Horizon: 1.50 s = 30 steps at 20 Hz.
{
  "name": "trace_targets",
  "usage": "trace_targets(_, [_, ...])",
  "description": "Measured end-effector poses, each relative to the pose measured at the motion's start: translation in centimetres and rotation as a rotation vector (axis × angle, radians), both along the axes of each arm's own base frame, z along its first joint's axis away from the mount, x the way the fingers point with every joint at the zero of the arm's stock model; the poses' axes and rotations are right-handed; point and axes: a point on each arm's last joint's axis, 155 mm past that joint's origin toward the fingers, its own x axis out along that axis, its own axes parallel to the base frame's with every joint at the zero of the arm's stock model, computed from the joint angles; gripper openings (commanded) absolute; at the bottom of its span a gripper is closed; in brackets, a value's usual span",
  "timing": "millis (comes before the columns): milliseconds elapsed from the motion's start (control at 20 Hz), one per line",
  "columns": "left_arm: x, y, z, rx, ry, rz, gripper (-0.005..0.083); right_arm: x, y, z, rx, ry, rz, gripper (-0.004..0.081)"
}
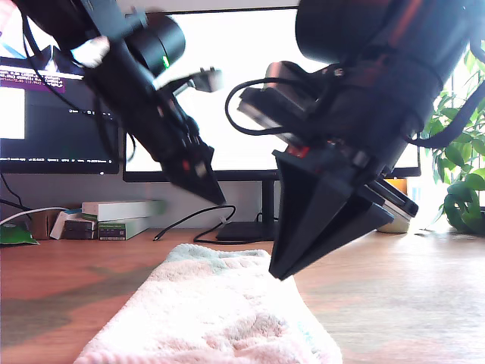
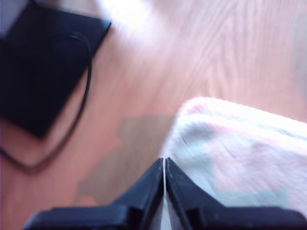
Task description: Fold the tea towel to a neat square and place it to the right
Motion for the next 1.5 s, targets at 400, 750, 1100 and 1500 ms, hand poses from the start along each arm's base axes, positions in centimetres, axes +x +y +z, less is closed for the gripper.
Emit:
trace_targets(400, [-3.9, 0.7, 8.5, -0.203, -0.052, -0.024, -0.0021, 6.8, -2.9, 2.6, 0.079, -0.106, -0.145, -0.0012])
trace_targets(750, [-10.0, 3.8, 3.8, -0.290, 0.039, 0.077, -0.0021, 9.0, -1.9, 4.9, 0.206, -0.144, -0.185, 0.0123])
trace_targets(1100, [-15.4, 3.0, 8.3, -0.454, -0.069, -0.013, -0.0021, 13.6, 0.4, 4.9, 0.215, -0.030, -0.247, 0.0200])
trace_targets(1500, [-17.5, 2.4, 5.7, -0.395, 0.000, -0.046, -0.0021, 16.4, 0.0, 2.7, 0.132, 0.085, -0.286, 0.0229])
